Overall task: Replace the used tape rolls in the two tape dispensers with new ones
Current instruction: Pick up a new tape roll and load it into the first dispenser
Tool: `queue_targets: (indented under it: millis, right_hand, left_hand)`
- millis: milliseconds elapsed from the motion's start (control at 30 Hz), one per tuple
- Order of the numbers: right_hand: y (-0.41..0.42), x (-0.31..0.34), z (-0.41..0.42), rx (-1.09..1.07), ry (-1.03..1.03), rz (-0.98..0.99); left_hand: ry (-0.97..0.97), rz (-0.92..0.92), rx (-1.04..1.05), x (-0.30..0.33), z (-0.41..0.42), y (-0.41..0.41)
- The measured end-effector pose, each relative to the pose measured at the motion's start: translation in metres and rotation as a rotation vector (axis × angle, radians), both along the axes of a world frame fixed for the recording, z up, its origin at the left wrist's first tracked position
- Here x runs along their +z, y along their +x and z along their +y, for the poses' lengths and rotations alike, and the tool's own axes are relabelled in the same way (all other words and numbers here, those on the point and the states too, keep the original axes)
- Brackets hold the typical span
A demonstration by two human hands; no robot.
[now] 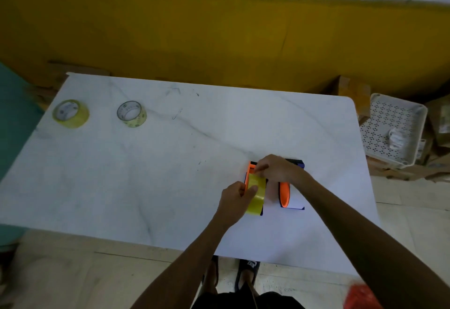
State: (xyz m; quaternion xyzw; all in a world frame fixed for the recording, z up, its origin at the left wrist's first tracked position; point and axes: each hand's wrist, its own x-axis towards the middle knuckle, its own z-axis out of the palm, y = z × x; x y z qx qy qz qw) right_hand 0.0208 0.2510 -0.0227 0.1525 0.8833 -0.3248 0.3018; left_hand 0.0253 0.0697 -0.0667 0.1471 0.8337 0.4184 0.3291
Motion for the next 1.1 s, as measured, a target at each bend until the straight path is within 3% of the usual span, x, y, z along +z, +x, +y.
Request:
queue_targets:
  millis: [467,700,900,1100]
  right_hand:
    - [-0.003,-0.005,0.011,0.054,-0.081,-0.008]
    - [0.003,-0.017,0.007,0.037,-0.022,0.115]
    - [0.010,-0.033,0.002,-0.001,0.111,0.258]
    - [0.007,-0.040,0.005,-0.013,0.296,0.282]
  left_hand:
    - [-0.038,0.030,0.041,-0.006,0.003,0.002]
    - [-0.035,0.039,0.037,-0.005,0.002,0.003]
    - [-0.056,0.042,0.054,-0.006,0.000,0.007]
    - [-0.075,0.058,0.059,-0.003,0.000,0.007]
